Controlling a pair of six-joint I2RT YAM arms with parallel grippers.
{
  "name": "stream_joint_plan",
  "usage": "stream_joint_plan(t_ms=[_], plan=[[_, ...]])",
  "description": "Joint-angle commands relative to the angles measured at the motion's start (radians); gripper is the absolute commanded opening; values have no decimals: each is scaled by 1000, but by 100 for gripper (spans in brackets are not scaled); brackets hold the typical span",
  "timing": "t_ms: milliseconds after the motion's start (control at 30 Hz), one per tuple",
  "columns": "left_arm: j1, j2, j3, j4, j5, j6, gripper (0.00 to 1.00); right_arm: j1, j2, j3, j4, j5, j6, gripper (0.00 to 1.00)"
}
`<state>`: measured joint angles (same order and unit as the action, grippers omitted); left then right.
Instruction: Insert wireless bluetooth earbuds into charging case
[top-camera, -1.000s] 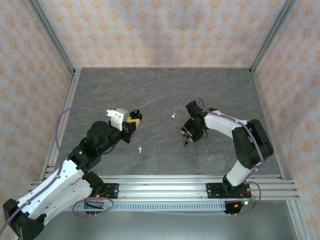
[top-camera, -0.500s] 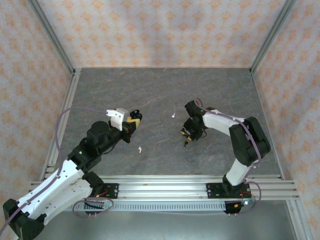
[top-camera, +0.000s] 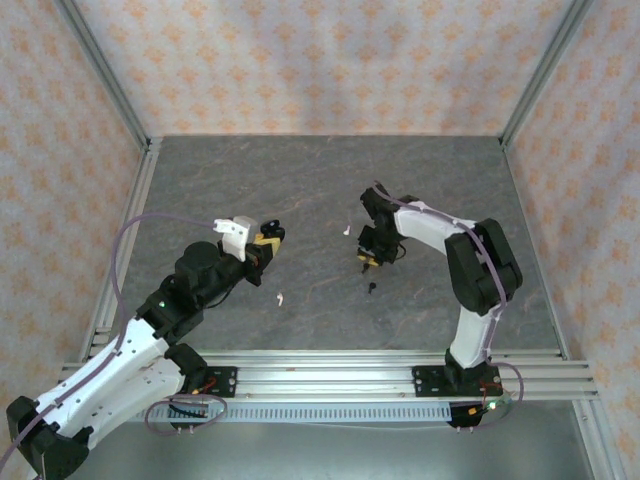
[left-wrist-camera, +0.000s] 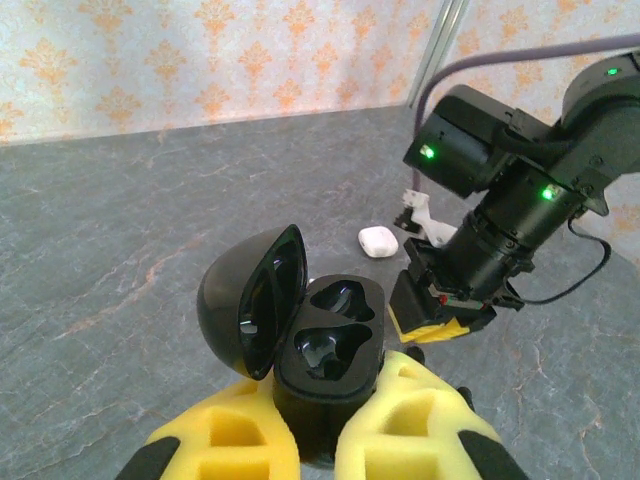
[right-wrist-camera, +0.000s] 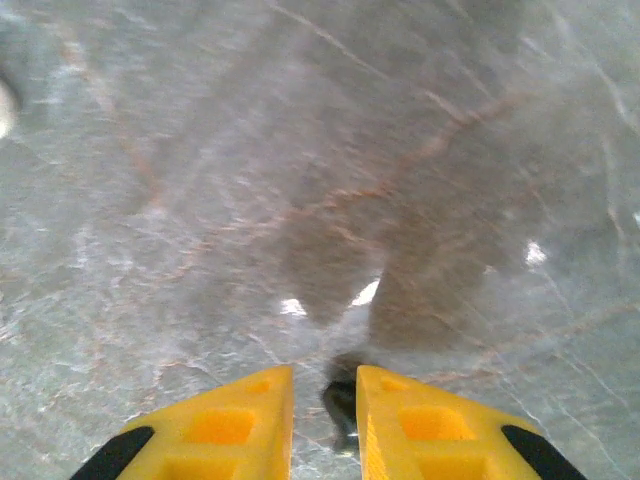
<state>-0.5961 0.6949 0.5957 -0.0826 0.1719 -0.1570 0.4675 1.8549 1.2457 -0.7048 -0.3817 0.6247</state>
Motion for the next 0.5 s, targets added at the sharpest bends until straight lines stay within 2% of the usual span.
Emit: stream_joint_plan(t_ms=[0,267,467], plan=[[-5,-2,27,11,4,8,0,31,34,81,-102,47,-154,24],[-4,0,34,7,3,4,0,59,-14,129,-166,140,-132,32],[-4,36,35,50,79,10,0,59,-38,88,-184,109,-80,35]])
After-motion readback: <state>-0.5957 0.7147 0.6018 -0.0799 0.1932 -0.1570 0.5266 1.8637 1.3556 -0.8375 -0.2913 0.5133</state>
